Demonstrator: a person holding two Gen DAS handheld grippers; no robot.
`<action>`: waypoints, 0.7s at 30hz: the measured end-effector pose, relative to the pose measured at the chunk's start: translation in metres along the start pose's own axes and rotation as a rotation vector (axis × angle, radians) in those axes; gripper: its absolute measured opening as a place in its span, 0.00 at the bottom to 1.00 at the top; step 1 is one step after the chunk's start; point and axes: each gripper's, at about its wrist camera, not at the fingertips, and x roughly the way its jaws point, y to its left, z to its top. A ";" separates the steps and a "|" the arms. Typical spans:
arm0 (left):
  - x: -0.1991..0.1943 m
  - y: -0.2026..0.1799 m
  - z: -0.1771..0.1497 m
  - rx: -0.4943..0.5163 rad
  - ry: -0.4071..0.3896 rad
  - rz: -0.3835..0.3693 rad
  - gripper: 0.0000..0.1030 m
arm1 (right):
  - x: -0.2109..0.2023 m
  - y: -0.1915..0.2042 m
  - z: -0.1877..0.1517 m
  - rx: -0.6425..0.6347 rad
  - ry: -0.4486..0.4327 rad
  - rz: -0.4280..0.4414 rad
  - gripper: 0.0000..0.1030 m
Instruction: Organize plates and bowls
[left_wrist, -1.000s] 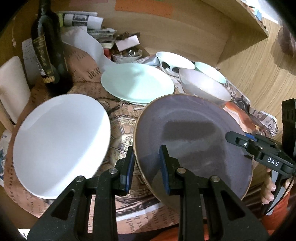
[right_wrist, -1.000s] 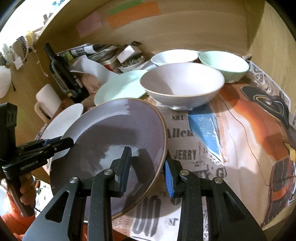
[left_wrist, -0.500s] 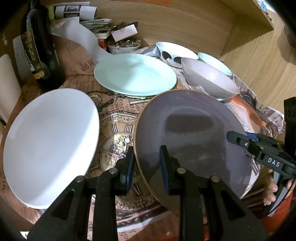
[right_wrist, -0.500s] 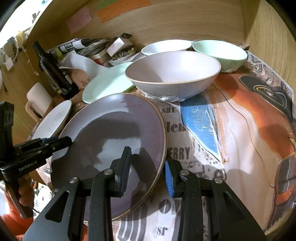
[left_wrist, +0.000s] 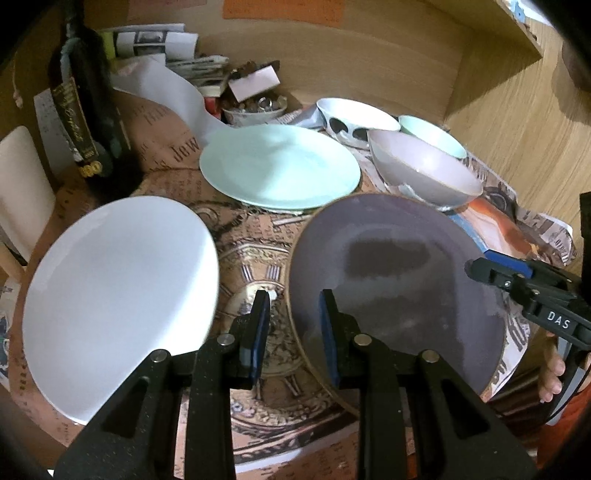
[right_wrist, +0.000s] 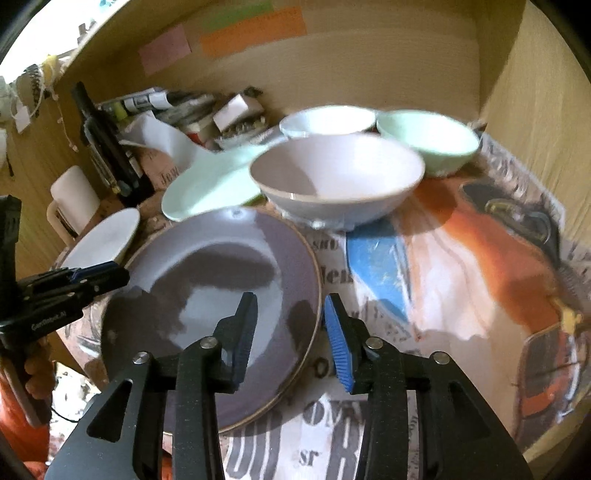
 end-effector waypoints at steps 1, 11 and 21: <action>-0.004 0.001 0.001 -0.003 -0.012 0.003 0.28 | -0.005 0.002 0.002 -0.010 -0.018 -0.002 0.41; -0.060 0.009 0.009 -0.002 -0.198 0.049 0.68 | -0.037 0.037 0.018 -0.058 -0.152 0.043 0.61; -0.096 0.053 0.008 -0.037 -0.269 0.144 0.81 | -0.028 0.085 0.037 -0.117 -0.171 0.104 0.67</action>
